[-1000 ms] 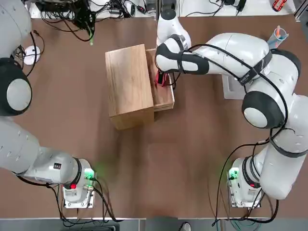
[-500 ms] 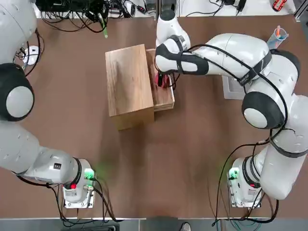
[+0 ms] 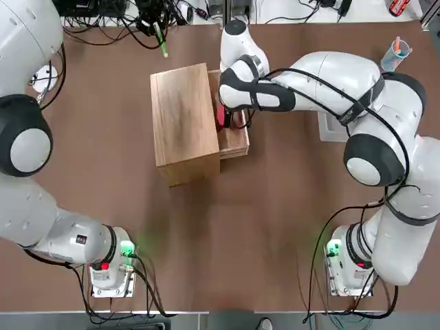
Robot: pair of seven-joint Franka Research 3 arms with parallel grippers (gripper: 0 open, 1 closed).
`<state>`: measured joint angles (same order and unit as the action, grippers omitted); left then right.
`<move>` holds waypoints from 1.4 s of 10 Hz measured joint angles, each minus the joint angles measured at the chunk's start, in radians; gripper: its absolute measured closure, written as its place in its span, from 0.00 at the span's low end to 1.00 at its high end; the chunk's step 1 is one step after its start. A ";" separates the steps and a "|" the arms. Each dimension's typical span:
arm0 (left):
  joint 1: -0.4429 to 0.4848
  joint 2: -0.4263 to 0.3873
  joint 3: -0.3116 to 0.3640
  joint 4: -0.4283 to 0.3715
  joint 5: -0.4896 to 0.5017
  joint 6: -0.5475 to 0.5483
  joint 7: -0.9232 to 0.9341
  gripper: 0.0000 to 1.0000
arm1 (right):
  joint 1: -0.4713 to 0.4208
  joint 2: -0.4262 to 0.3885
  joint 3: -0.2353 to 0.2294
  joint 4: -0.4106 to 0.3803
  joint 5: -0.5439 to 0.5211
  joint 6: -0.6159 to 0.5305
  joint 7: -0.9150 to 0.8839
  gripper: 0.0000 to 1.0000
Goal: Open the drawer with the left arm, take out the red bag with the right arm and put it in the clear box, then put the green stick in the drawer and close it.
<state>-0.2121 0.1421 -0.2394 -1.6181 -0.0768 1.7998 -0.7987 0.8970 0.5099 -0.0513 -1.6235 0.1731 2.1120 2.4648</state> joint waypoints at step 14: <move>-0.137 0.245 -0.078 0.152 0.016 0.163 -0.243 0.82 | -0.189 -0.150 -0.018 0.038 0.003 -0.176 -0.487 0.37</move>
<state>-0.3496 0.3867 -0.3171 -1.4664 -0.0613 1.9624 -1.0414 0.7079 0.3603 -0.0691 -1.5851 0.1760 1.9361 1.9780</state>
